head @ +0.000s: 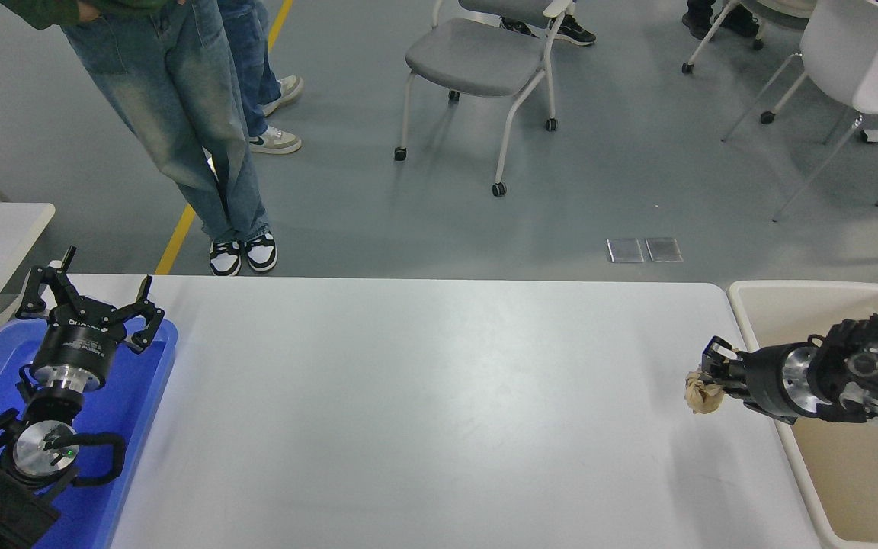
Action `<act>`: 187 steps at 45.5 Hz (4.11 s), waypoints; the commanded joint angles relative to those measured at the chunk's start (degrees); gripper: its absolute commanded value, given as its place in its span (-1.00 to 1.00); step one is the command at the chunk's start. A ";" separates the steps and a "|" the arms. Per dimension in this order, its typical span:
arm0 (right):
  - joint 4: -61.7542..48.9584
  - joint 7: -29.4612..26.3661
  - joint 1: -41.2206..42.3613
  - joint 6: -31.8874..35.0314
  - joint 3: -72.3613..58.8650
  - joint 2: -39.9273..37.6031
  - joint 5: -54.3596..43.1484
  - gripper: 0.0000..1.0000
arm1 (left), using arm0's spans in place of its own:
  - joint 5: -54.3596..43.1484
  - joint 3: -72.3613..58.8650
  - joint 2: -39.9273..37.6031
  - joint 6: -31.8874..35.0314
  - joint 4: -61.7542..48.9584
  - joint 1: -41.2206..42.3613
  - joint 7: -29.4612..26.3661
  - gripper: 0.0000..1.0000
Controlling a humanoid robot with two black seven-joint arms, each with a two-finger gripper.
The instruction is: Clean the table surface
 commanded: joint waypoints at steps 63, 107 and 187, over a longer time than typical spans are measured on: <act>-48.43 23.98 -7.83 4.66 6.92 10.84 1.14 -1.00 | -0.08 0.00 0.01 0.00 0.00 0.13 0.00 1.00; -76.67 31.45 -7.39 -1.05 1.91 26.94 1.31 -1.00 | -0.08 0.00 -0.07 0.00 0.00 0.13 -0.09 1.00; -75.62 30.57 -1.76 2.98 4.27 25.36 36.20 1.00 | -0.08 0.00 0.01 0.00 0.00 0.13 -0.09 1.00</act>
